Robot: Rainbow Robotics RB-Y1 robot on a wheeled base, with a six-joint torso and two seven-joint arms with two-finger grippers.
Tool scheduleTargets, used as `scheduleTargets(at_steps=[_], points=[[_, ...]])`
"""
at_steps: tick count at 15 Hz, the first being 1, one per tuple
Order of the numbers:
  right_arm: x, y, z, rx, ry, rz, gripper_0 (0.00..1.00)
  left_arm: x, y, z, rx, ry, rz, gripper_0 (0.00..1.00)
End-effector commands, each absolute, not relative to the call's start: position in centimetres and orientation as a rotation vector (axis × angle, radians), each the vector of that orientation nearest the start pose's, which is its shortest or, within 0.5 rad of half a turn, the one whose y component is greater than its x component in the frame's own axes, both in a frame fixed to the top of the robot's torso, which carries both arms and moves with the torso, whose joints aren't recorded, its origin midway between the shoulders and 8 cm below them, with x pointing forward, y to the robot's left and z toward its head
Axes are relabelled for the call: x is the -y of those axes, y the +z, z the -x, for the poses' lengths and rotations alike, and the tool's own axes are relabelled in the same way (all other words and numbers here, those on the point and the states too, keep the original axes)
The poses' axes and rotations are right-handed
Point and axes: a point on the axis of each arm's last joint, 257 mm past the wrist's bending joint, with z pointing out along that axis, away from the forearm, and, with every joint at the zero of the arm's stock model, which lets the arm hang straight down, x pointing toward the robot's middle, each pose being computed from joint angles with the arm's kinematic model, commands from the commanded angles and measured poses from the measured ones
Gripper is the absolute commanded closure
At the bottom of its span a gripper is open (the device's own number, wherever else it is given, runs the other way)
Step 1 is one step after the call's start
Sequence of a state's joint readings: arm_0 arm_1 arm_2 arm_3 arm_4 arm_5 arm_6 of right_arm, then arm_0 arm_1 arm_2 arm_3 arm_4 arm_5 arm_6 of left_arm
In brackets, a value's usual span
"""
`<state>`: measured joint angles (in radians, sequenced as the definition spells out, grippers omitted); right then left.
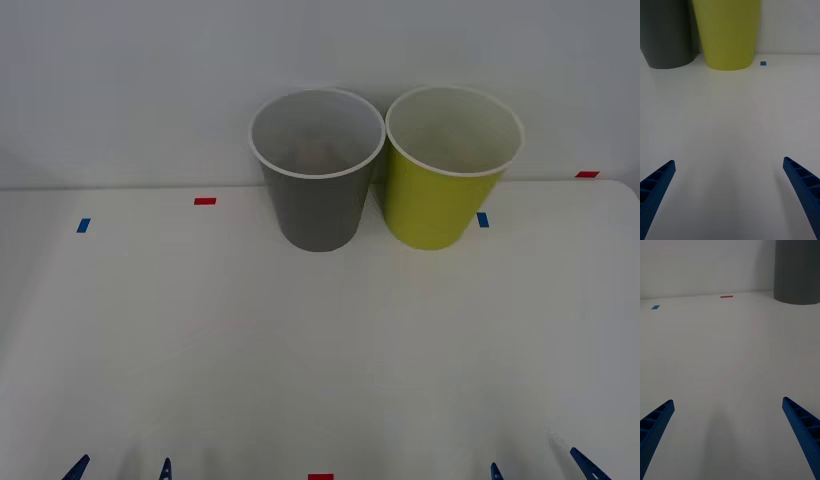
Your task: Put cans in the gray bin and PET bottles in the light green bin.
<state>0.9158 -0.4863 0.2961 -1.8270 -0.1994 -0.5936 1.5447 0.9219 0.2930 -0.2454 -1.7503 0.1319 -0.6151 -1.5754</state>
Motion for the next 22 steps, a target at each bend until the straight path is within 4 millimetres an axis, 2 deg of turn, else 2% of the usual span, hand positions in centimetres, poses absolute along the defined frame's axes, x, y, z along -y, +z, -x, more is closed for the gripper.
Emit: scheduleTargets(at_steps=[1, 22], points=[[26.21, -32.25, -22.0, -1.715, 0.102, 0.137, 0.0, -26.71, -33.94, -21.95, -1.709, 0.013, -0.033, 0.0], [26.21, -32.25, -22.0, -1.715, 0.102, 0.137, 0.0, -26.71, -33.94, -21.95, -1.709, 0.013, -0.033, 0.0]])
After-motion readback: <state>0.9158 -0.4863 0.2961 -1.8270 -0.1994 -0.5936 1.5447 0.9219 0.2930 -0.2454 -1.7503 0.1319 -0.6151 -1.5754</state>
